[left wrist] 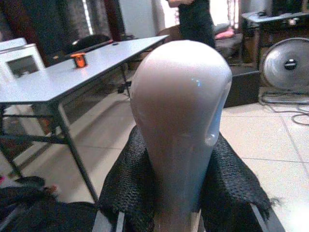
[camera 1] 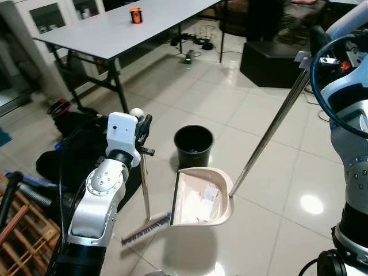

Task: Sweep floor

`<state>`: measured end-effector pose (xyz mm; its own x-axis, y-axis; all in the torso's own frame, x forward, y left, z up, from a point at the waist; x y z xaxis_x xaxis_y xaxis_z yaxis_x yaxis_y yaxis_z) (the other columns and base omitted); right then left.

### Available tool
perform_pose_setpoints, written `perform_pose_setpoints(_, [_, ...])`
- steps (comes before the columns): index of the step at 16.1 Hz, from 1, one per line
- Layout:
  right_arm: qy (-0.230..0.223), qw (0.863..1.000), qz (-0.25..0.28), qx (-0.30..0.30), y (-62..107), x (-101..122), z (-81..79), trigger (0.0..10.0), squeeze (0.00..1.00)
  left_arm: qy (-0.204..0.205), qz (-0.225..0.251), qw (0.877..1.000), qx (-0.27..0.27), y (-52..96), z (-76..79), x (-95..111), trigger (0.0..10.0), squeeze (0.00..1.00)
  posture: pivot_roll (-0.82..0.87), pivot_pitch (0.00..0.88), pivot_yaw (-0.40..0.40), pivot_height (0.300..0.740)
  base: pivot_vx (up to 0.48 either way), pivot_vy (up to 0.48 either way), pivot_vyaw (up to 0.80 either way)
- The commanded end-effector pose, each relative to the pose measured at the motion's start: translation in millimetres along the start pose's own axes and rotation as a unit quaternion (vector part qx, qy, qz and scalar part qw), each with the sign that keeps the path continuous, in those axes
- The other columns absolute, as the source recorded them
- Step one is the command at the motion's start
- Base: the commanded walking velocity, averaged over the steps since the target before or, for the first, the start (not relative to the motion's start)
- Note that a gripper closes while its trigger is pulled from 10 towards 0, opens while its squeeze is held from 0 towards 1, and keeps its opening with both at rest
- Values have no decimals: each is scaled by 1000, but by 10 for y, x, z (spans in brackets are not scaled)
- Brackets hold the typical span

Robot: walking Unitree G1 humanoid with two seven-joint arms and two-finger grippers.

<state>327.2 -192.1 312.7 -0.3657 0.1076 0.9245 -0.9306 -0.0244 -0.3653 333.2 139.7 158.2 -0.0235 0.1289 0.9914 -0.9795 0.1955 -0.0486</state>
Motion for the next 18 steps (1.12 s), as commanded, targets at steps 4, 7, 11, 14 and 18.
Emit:
perform_pose_setpoints(4, [-6,1000,29,-4,-40,164,26,10000,0,-8,26,1000,-6,-33,30,134,10000,0,-44,0,56,740,407,0,0])
perform_pose_setpoints(7, [-9,999,37,-3,-49,204,31,10000,0,-8,24,1000,-7,-29,31,124,10000,0,-44,0,56,740,444,0,0])
perform_pose_setpoints(11, [-14,998,60,5,-73,346,34,10000,0,-6,22,1000,-10,-26,30,108,10000,0,-47,0,59,740,455,0,0])
perform_pose_setpoints(14, [-15,997,69,4,-91,396,53,10000,0,-6,23,1000,-11,-31,32,107,10000,0,-46,0,55,740,464,0,0])
perform_pose_setpoints(18, [-14,997,74,8,-106,432,50,10000,0,-5,22,1000,-12,-24,41,89,10000,0,-53,0,52,740,465,0,0])
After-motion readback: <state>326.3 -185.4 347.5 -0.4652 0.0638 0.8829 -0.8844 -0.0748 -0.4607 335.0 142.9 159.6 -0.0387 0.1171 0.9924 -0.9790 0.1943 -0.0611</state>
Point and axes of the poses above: a point about 5 cm out from each wrist's last joint towards the gripper, its own y axis pointing back from the gripper into the wrist, its own x axis along the axis of the wrist's last joint, z = x × y, the point moved 4 cm from there along -y, pointing out of the wrist towards the gripper, and after that the axes turned 14 degrees about y, right-handed, at the moved point
